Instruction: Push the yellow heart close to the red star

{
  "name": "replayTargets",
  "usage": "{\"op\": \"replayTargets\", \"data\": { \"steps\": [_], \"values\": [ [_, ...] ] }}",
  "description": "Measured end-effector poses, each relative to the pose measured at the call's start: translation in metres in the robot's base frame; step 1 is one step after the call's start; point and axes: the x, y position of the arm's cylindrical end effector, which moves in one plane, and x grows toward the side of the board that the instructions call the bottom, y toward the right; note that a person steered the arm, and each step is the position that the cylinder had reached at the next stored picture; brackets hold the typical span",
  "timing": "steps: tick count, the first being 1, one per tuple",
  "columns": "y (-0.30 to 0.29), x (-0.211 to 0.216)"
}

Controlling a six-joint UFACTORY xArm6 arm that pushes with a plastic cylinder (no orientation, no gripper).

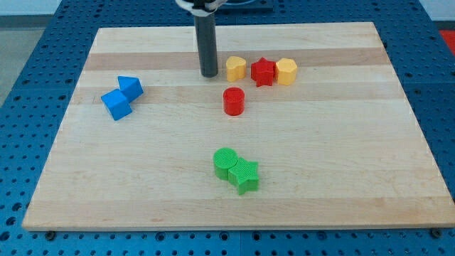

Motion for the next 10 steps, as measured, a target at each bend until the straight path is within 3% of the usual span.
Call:
{"op": "replayTargets", "data": {
  "steps": [3, 6, 10],
  "values": [
    [-0.011, 0.007],
    [0.015, 0.017],
    [0.011, 0.001]
  ]
}}
